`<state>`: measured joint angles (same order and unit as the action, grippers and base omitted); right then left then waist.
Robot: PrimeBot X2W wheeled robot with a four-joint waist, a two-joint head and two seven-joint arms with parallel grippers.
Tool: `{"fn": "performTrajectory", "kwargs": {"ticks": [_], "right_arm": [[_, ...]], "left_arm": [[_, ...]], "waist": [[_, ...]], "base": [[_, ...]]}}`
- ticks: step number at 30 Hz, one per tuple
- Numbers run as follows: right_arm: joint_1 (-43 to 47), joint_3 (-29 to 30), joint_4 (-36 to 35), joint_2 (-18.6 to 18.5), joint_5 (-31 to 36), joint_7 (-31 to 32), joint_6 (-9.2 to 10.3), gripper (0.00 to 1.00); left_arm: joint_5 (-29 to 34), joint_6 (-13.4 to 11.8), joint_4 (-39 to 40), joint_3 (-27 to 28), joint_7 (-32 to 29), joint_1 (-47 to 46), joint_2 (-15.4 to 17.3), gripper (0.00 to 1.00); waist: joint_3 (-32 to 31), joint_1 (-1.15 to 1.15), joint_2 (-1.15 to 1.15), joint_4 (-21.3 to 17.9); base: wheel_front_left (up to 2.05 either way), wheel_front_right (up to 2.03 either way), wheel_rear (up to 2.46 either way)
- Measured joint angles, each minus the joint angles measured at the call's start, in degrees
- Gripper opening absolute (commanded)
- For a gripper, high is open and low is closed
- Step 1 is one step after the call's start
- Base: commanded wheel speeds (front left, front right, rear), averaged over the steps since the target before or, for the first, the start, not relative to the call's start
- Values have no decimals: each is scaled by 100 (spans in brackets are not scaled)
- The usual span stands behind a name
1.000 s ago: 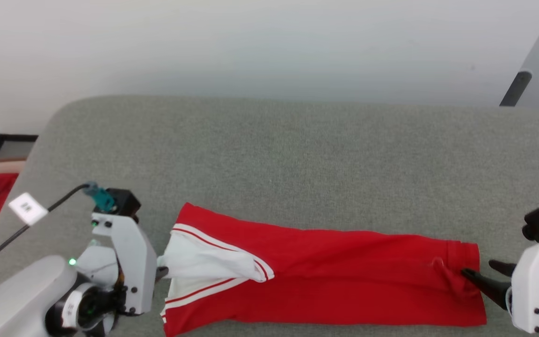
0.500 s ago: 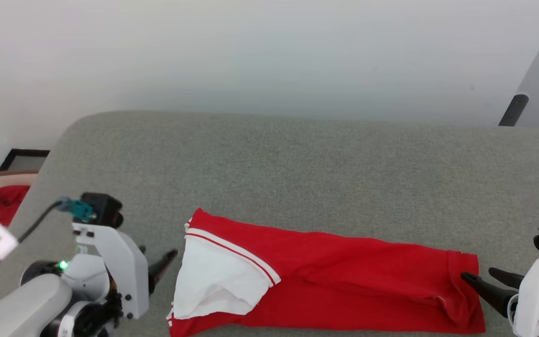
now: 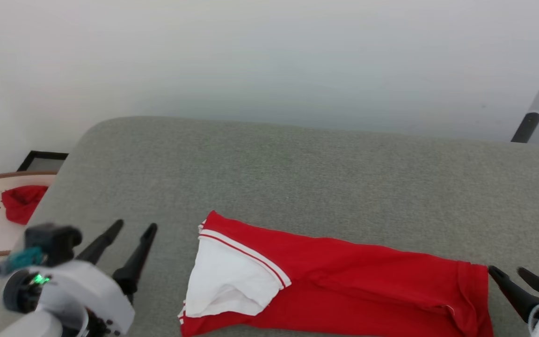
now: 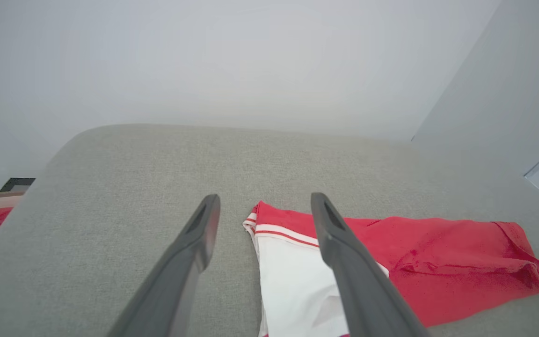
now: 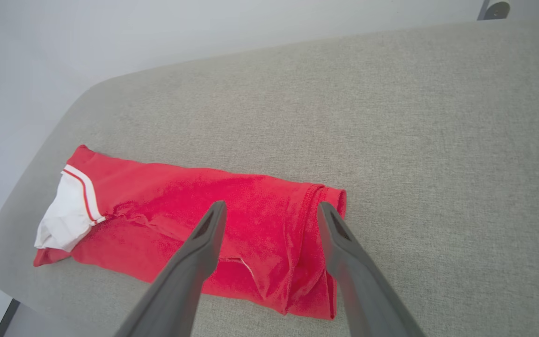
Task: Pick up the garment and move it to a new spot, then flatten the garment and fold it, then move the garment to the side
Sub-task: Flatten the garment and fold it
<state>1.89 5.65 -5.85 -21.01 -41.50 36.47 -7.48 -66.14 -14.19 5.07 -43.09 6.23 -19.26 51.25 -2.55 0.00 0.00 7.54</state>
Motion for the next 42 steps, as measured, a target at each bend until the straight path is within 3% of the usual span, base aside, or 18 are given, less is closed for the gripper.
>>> {"fn": "performTrajectory", "kwargs": {"ticks": [6,12,21,34,35,36,42], "right_arm": [[125,470,318,258,327,166,0,100],[90,899,666,552,688,766,0,100],[-503,943,1110,635,1044,1212,0,100],[-1170,924,2002,537,1193,1884,-4,100],[-1193,884,2018,503,1183,1920,-4,63],[-1202,864,2038,477,1160,1938,-4,0],[-1299,724,2135,339,1021,1946,-3,0]], "left_arm": [[285,15,-252,227,771,441,-143,100],[736,187,-528,896,873,794,-693,100],[1718,881,-866,1986,884,1159,-1788,100],[2573,1593,-1392,2825,884,1128,-2716,100],[2608,1646,-1416,2875,884,1121,-2773,100],[2660,1681,-1452,2919,884,1118,-2814,100],[2825,1824,-1617,3203,884,1122,-3042,100]], "waist": [[-17,0,0,160],[91,0,0,353],[588,0,0,534],[1193,0,0,770],[1211,0,0,788],[1228,0,0,803],[1242,0,0,834]], "base": [[0,0,0],[0,0,0],[0,0,0],[0,0,0],[0,0,0],[0,0,0],[0,0,0]]}}
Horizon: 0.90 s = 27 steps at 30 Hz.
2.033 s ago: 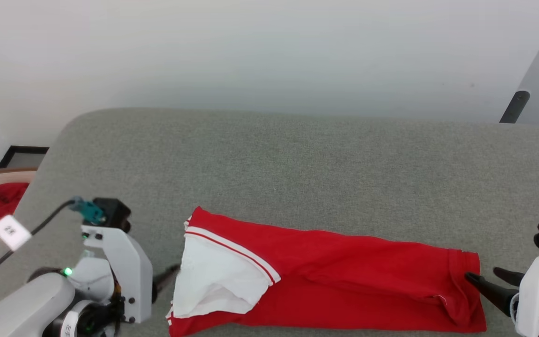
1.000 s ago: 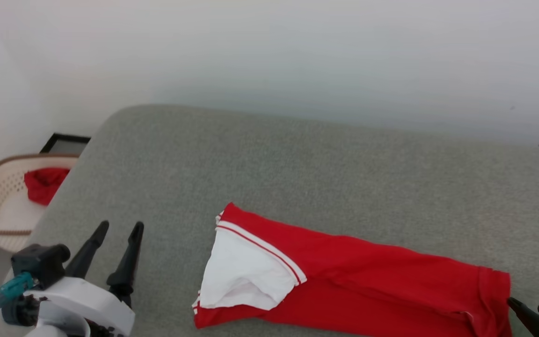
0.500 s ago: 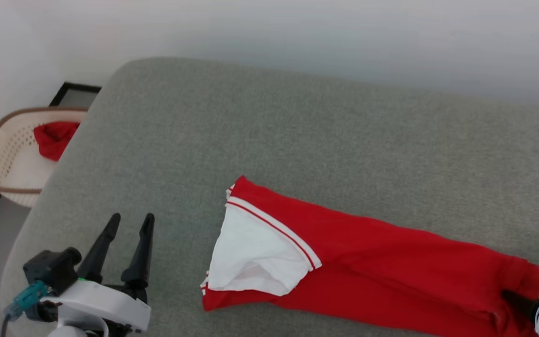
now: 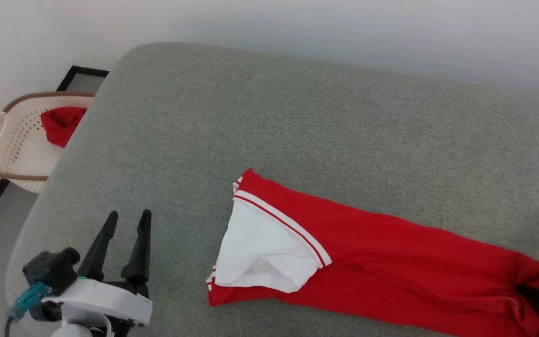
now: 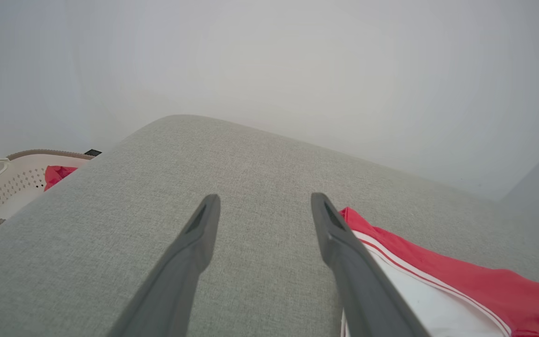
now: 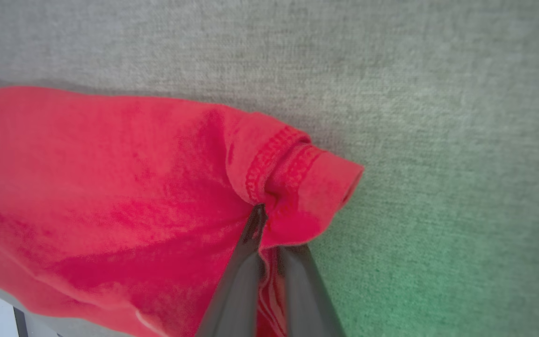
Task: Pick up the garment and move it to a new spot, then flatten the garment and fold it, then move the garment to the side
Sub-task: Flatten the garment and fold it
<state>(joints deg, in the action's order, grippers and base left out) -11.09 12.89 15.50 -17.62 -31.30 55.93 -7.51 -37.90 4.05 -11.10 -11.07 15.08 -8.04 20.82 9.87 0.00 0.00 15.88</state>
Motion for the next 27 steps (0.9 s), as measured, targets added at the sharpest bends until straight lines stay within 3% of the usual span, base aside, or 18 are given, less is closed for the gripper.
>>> {"fn": "performTrajectory", "kwargs": {"ticks": [9,22,27], "right_arm": [[-133,-75,191,-242,-73,-268,-12,0],[-370,174,757,-1369,22,-689,-2,0],[-401,119,802,-1510,-67,-634,-2,0]], "left_arm": [[236,135,-122,304,0,71,-186,100],[635,270,-119,761,1,492,-381,100],[691,302,-166,871,1,638,-423,100]], "waist": [[-99,0,0,-87],[-402,0,0,-456],[-577,0,0,-571]], "base": [[0,0,0],[0,0,0],[0,0,0]]}}
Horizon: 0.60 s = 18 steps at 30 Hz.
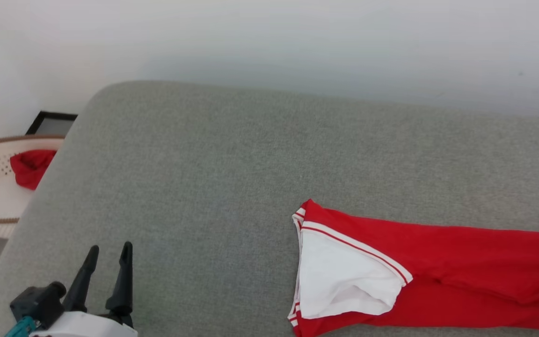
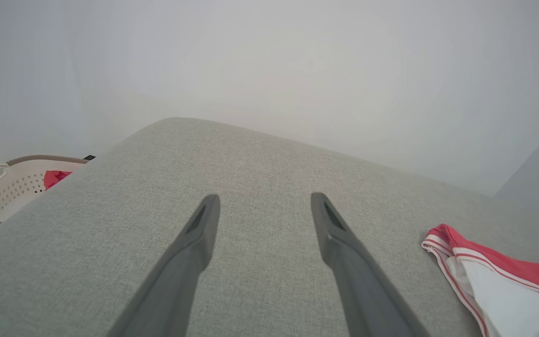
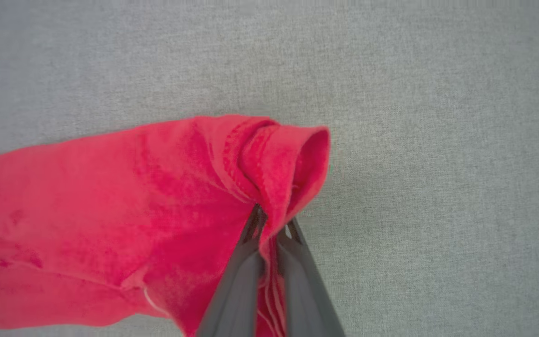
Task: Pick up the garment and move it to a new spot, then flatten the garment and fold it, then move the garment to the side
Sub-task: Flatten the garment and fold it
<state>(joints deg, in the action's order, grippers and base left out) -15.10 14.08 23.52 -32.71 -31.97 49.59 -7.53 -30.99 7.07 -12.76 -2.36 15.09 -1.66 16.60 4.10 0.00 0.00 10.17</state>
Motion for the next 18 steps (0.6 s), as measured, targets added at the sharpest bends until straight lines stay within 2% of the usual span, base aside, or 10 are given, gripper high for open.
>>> {"fn": "performTrajectory", "kwargs": {"ticks": [3,8,13,18], "right_arm": [[-1,-136,-272,43,-244,148,0,0],[-9,-312,-1050,543,-792,602,1,0],[-30,-573,-1780,1188,-907,902,1,0],[-191,-938,-2024,1859,-750,942,2,0]], "left_arm": [[16,5,-14,37,0,70,-10,100],[24,8,-49,56,0,169,-12,100],[70,25,-48,44,0,190,-30,100],[132,25,-55,-34,0,155,-137,100]], "waist": [[-120,0,0,-53],[-295,0,0,-121],[-381,0,0,-105],[-388,0,0,45]], "base": [[0,0,0],[0,0,0],[0,0,0],[0,0,0]]}}
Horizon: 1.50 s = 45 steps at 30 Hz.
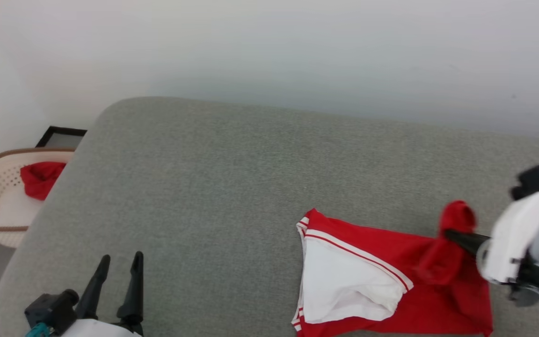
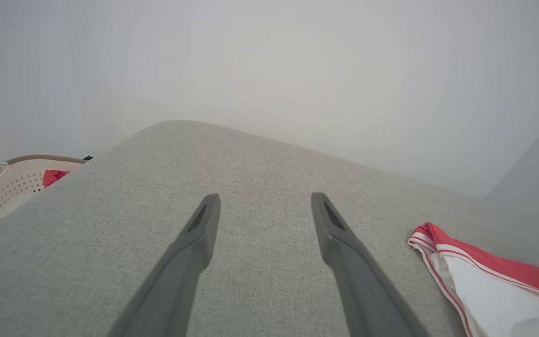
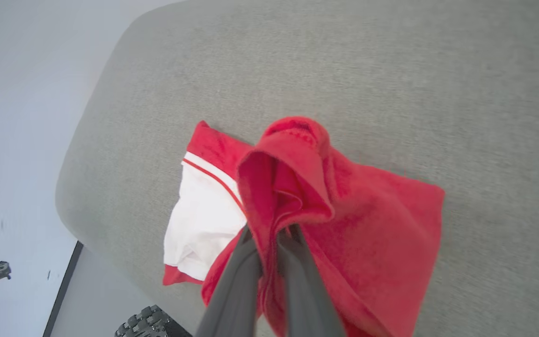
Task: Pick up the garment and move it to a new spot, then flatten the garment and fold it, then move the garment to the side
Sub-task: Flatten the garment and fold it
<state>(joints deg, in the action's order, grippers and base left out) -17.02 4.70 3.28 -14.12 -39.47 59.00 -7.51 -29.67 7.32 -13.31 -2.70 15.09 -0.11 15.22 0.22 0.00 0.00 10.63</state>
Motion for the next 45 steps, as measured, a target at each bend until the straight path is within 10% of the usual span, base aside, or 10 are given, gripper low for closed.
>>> {"fn": "performTrajectory", "kwargs": {"ticks": [17,21,22,33,45], "right_arm": [[-689,-1362,1271,954,816,-943,0,0],[-794,-1566,1602,991,907,-1101,0,45],[-828,-1606,1657,1005,918,-1121,0,99],[-1051,-2001,1259,991,601,-1284,0,100],[-198,-1738,-68,-14,302,-2627,0,100]], "left_arm": [[33,7,-141,-229,0,-268,-247,100],[-1,7,-144,-218,0,-283,-277,100],[-2,7,-144,-203,0,-283,-280,100],[21,8,-112,-10,0,-269,-320,100],[102,8,118,288,0,-36,-259,100]], "waist": [[105,0,0,611],[139,0,0,651],[144,0,0,644],[180,0,0,348],[98,0,0,-325]], "base": [[0,0,0],[0,0,0],[0,0,0],[0,0,0],[0,0,0]]}}
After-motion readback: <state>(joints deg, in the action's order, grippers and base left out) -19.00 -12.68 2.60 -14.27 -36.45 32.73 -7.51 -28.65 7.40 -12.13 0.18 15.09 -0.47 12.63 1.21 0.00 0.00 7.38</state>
